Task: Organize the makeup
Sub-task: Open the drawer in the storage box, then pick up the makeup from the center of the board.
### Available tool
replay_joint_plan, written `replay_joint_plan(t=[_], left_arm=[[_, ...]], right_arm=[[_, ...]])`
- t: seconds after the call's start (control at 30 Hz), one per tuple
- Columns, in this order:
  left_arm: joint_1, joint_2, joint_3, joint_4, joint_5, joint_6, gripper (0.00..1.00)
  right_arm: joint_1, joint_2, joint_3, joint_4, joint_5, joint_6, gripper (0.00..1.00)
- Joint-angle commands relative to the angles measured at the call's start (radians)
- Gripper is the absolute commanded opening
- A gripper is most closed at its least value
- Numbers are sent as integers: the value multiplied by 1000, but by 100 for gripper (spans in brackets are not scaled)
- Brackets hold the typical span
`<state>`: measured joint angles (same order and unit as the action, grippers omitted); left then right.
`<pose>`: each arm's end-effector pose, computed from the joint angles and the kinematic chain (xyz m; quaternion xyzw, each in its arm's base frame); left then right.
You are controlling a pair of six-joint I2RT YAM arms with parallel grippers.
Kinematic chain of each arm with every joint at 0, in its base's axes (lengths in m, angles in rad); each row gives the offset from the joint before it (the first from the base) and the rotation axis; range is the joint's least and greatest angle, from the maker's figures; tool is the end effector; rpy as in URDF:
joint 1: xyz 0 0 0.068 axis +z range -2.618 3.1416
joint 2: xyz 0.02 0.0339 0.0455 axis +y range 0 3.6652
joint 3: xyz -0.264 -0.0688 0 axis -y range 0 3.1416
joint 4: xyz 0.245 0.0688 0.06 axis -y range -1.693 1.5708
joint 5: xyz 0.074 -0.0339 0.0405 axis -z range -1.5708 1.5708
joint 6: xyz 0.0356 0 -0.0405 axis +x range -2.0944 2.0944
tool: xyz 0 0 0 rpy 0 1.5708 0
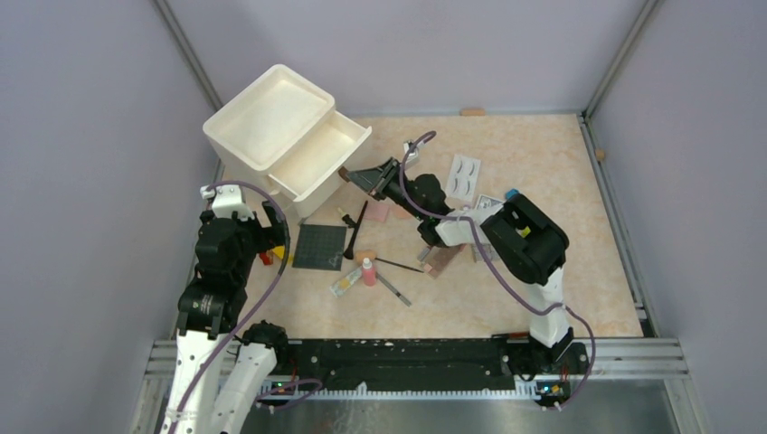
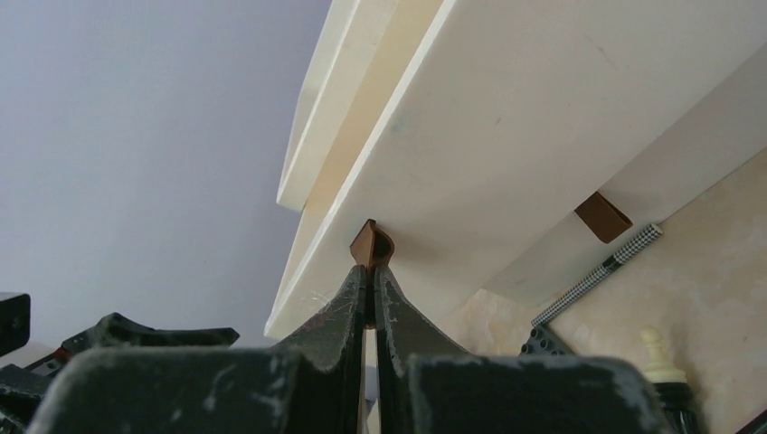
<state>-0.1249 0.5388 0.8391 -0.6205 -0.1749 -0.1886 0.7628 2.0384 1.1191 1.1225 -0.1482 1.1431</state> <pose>0.1131 -0.0080 0.3444 -0.0768 0.8057 -0.0211 0.5870 0.3161 0.3094 0.2128 0.0627 0.6295 0.6572 0.4097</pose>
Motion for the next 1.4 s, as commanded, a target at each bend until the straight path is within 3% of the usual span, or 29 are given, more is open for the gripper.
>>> replay_joint_plan(t=[0.0, 0.2, 0.53, 0.77, 0.97, 1.1, 1.2, 1.37], left_arm=[[7, -3, -11, 54, 5, 3, 99], [7, -3, -10, 54, 5, 3, 99], [10, -1, -12, 55, 5, 3, 99], [11, 1, -11, 56, 5, 3, 99], [11, 7, -8, 57, 24, 3, 99], [6, 23, -1, 79, 116, 3, 99], [0, 87, 38, 70, 263, 2, 98], [-70, 133, 72, 78, 307, -43, 98]], right_arm=[[-3, -94, -49, 41, 2, -39, 0], [-6, -106, -69, 40, -7, -40, 1], [-28, -152, -61, -105, -22, -112, 46], [-52, -284, -121, -312, 6, -283, 59], [-54, -435, -179, -560, 40, -481, 65], [-56, -555, -230, -714, 48, -609, 65], [-57, -634, -276, -822, 69, -677, 65], [-60, -749, -359, -913, 130, -719, 65]])
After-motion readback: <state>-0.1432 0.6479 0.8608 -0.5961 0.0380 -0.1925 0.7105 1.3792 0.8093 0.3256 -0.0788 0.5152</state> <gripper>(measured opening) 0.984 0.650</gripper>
